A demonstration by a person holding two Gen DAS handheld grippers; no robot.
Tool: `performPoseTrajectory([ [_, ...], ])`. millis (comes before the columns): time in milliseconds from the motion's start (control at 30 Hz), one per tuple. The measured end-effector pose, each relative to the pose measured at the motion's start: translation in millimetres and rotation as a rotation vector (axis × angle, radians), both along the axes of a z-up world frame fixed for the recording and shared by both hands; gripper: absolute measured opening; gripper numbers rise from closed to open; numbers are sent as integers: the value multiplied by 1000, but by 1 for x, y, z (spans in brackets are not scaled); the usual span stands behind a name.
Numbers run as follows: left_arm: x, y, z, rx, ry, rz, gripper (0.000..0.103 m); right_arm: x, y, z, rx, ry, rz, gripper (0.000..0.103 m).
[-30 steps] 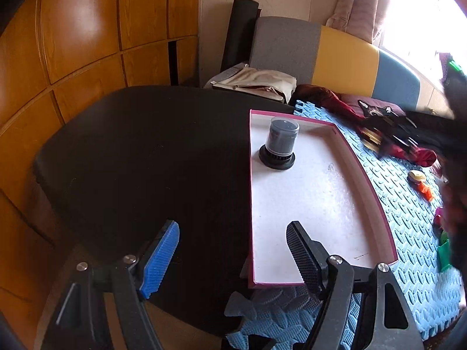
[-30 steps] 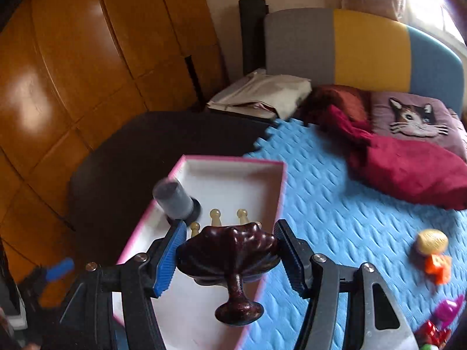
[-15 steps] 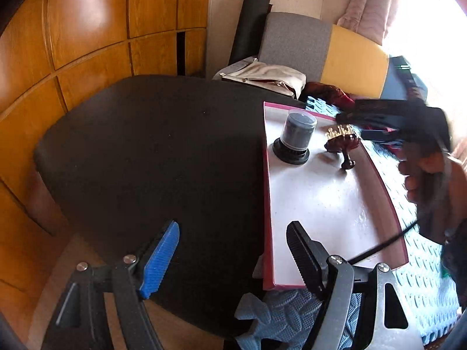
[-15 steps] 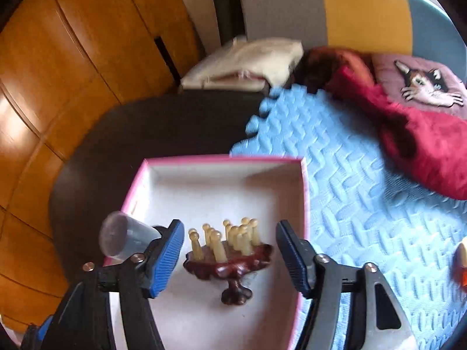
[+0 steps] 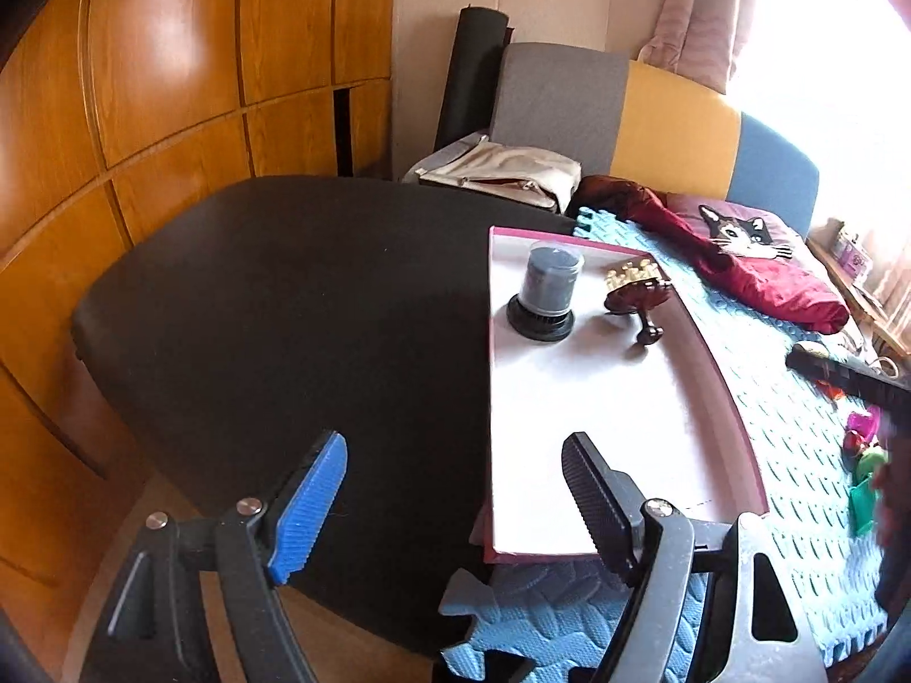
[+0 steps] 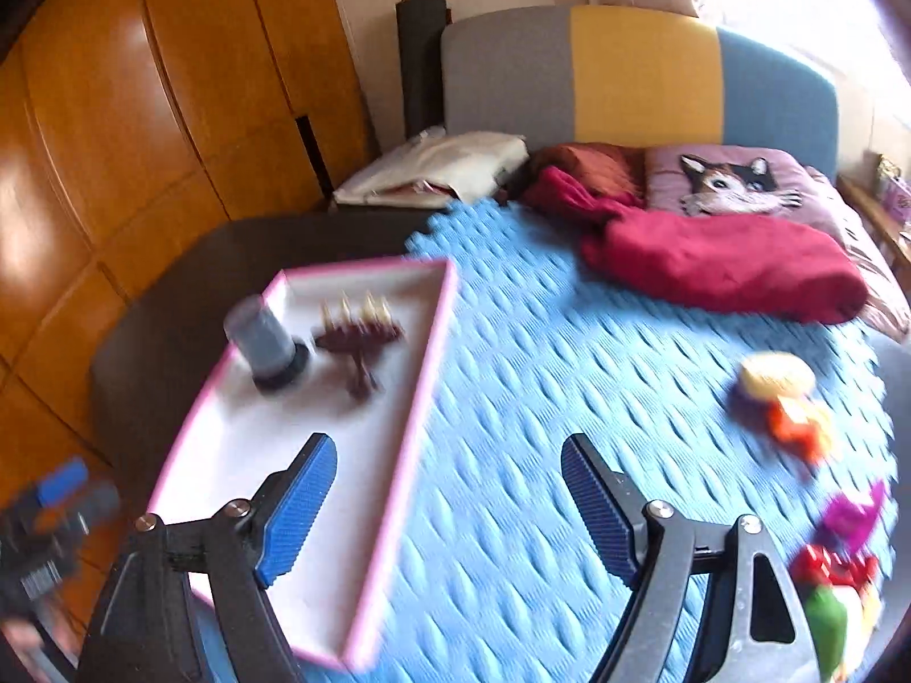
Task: Organize rigid objects
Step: 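Carry the brown stand into the tray beside the cylinder and release, then grasp the green plastic piece on the mat with the left gripper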
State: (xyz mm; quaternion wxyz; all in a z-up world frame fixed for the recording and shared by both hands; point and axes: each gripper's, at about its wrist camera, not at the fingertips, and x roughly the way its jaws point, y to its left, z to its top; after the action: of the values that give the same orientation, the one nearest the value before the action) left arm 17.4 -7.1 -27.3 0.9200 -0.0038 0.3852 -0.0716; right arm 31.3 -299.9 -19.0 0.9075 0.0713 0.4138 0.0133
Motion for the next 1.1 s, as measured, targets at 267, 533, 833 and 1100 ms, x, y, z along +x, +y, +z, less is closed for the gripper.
performPoseTrajectory([
  [267,-6,-19,11,11,-16,-47,81,-55,-48,5,-78,-4,-99,83],
  [533,-11,-48,15,25,-12,-125,81,-98,-113,32,-123,-79,-275,83],
  [833,-17,-81,15,6,5,-251,81,-148,-214,40,-65,-144,-596,83],
  [1100,-24,-147,8,12,47,-507,77,-188,-276,-1,204,-195,-814,83],
])
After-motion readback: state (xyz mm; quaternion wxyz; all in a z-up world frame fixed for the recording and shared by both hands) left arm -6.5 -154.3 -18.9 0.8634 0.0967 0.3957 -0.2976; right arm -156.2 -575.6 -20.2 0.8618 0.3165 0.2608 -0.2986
